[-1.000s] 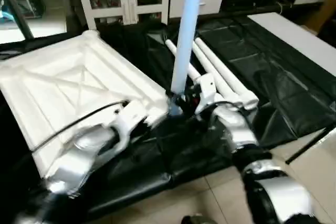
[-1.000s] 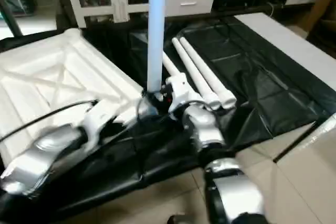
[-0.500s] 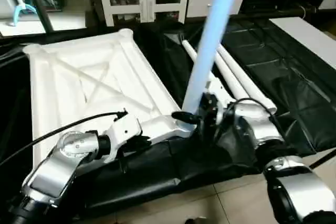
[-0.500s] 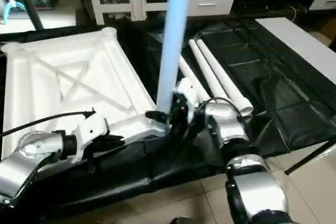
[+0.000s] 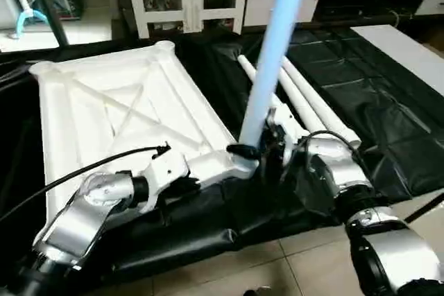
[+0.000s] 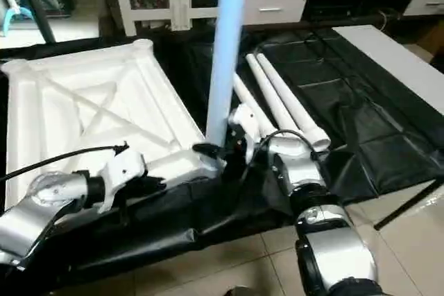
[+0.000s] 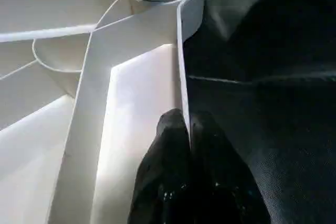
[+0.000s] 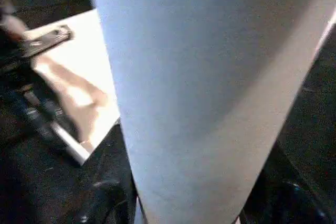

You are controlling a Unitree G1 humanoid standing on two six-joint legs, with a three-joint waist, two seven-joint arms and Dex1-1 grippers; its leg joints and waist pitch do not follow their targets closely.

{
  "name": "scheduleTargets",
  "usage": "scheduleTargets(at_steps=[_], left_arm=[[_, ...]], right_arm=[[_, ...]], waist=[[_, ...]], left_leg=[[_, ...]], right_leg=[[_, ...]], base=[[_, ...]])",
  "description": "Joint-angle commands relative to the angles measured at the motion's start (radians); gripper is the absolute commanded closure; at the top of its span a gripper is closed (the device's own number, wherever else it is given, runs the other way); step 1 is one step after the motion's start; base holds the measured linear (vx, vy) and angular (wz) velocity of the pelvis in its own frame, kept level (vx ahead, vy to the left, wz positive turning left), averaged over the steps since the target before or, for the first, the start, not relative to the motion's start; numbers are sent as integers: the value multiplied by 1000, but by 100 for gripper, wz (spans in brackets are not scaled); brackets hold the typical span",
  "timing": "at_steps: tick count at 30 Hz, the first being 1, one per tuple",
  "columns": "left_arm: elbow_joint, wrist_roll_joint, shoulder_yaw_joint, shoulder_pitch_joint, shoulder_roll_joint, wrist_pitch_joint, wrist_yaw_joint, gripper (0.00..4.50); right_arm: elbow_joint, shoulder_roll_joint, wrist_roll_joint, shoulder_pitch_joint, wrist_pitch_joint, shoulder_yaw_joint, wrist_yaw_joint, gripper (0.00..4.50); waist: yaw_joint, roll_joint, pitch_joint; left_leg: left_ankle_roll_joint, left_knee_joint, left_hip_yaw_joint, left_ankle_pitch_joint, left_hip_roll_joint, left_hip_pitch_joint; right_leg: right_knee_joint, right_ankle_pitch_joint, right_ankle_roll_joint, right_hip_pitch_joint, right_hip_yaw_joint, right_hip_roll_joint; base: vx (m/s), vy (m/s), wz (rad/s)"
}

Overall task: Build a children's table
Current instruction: Rotate leg to tighten

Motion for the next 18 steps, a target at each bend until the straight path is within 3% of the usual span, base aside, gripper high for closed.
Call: scheduleTargets(at_steps=[1, 2, 4, 6, 8, 9, 12, 13, 14, 15, 16, 17, 18], left_arm=[[33, 31, -32, -10, -48, 103, 65, 450], [62, 48, -19, -37, -100, 161, 144, 450], [78, 56, -11, -50, -126, 185, 183, 450], [129, 67, 14, -95, -213, 247, 295, 450], [164, 71, 24, -131, -281, 275, 361, 450], [171, 73, 26, -140, -299, 281, 376, 450], [177, 77, 17, -176, -367, 320, 409, 450], [174, 76, 14, -177, -370, 321, 407, 450], [169, 75, 13, -176, -370, 323, 407, 450], [159, 76, 11, -166, -354, 316, 396, 450], [141, 82, 1, -141, -308, 266, 360, 450], [134, 83, 0, -131, -291, 254, 348, 450], [120, 81, -2, -109, -254, 236, 316, 450]], right_arm=[[58, 23, -34, -4, 41, -45, -284, 255], [79, 55, -41, -7, 65, -53, -402, 256], [88, 69, -42, -9, 77, -57, -451, 258], [113, 129, -44, -13, 106, -67, -602, 259], [130, 187, -37, -17, 125, -75, -702, 259], [134, 203, -36, -18, 128, -77, -728, 259], [145, 287, -56, -32, 116, -57, -772, 259], [145, 296, -63, -37, 106, -50, -770, 259], [144, 300, -67, -41, 98, -46, -773, 259], [140, 295, -71, -46, 89, -40, -753, 259], [124, 280, -58, -47, 68, -40, -653, 259], [117, 272, -56, -47, 61, -38, -619, 259], [102, 252, -56, -43, 40, -31, -558, 224]], waist=[[-5, 10, -55], [-7, 10, -54], [-10, 8, -55], [-21, 8, -52], [-22, 11, -53], [-26, 10, -52], [-41, 19, -46], [-52, 27, -43], [-57, 29, -41], [-60, 34, -40], [-63, 34, -43], [-66, 29, -45], [-77, 25, -42]], left_leg=[[-3, -79, -3, -335, 16, 7], [-18, -78, -5, -362, 12, 12], [-23, -77, -11, -398, 9, 14], [-28, -77, -12, -426, 7, 15], [-25, -73, -14, -461, 1, 26], [-23, -73, -18, -489, 0, 27], [-19, -79, -29, -578, 4, 39], [-18, -83, -36, -632, 8, 46], [-19, -91, -41, -656, 12, 42], [-24, -109, -52, -695, 23, 32], [-28, -116, -55, -711, 25, 29], [-27, -112, -55, -708, 20, 30], [-28, -105, -53, -680, 12, 21]], right_leg=[[-80, -476, -169, 34, 31, -34], [-85, -522, -149, 31, 30, -34], [-96, -588, -112, 30, 21, -34], [-104, -616, -89, 23, 15, -31], [-116, -640, -64, 14, 6, -27], [-124, -663, -46, 14, -3, -26], [-145, -664, -22, 15, -32, -24], [-154, -644, -17, 22, -53, -25], [-154, -623, -18, 30, -60, -24], [-136, -556, -33, 52, -61, -28], [-128, -509, -54, 57, -55, -32], [-130, -519, -58, 54, -54, -39], [-138, -568, -61, 53, -53, -50]], base=[[0, 0, 0], [0, 0, 0], [0, 0, 0], [0, 0, 0], [0, 0, 0], [0, 0, 0], [0, 0, 0], [0, 0, 0], [0, 0, 0], [0, 0, 0], [0, 0, 0], [0, 0, 0], [0, 0, 0]])
